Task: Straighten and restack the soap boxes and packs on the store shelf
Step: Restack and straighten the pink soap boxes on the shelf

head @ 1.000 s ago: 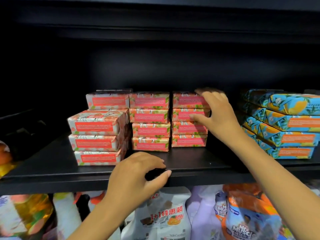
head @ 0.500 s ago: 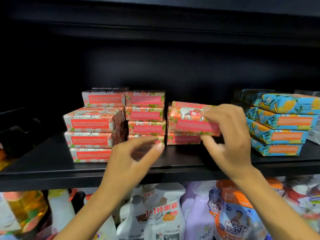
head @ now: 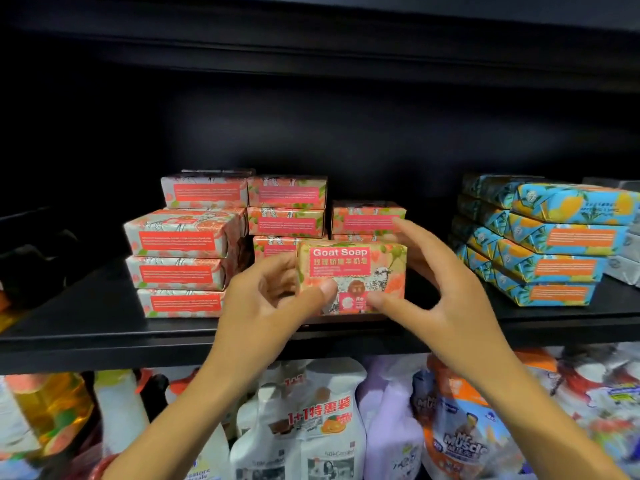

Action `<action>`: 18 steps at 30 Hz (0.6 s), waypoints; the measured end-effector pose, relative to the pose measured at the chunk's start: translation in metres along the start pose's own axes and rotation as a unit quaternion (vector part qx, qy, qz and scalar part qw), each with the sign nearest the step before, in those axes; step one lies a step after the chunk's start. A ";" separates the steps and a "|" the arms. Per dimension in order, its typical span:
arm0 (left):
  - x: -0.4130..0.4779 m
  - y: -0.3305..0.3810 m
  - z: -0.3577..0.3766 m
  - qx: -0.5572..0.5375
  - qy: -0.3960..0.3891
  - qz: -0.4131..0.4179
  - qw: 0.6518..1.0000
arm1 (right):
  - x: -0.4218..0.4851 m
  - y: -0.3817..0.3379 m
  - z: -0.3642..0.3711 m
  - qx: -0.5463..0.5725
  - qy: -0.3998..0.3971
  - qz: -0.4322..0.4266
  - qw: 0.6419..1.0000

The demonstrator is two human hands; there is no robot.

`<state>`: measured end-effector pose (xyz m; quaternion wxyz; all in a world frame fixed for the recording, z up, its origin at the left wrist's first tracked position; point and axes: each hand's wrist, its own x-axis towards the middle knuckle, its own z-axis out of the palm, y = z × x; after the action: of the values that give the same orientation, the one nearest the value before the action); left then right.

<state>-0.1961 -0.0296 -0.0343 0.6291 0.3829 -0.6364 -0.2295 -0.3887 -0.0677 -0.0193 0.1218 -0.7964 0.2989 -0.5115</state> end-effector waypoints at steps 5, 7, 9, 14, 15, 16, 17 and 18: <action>-0.006 -0.002 -0.004 -0.016 -0.060 0.031 0.998 | 0.007 -0.004 -0.004 0.043 -0.052 0.035 0.997; -0.007 -0.004 -0.009 0.005 -0.080 0.026 0.996 | 0.005 -0.007 -0.002 -0.006 -0.030 -0.017 0.999; -0.006 -0.004 -0.012 0.047 -0.086 0.000 0.995 | 0.002 -0.007 0.003 -0.042 -0.011 -0.085 0.995; -0.002 -0.001 -0.014 0.075 -0.096 -0.052 0.991 | -0.005 -0.003 0.012 -0.085 -0.009 -0.188 0.978; -0.003 0.000 -0.015 0.075 -0.091 -0.044 0.992 | -0.005 -0.002 0.012 -0.094 -0.023 -0.189 0.977; -0.003 0.000 -0.015 0.076 -0.085 -0.035 0.993 | -0.005 -0.001 0.011 -0.098 -0.044 -0.180 0.978; -0.004 0.000 -0.016 0.077 -0.079 -0.029 0.993 | -0.005 0.000 0.010 -0.093 -0.069 -0.159 0.980; -0.006 0.000 -0.017 0.079 -0.072 -0.025 0.994 | -0.005 0.002 0.007 -0.082 -0.096 -0.132 0.983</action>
<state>-0.1801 -0.0218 -0.0364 0.5435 0.4292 -0.6867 -0.2210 -0.3845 -0.0675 -0.0271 0.0157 -0.8817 0.2188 -0.4177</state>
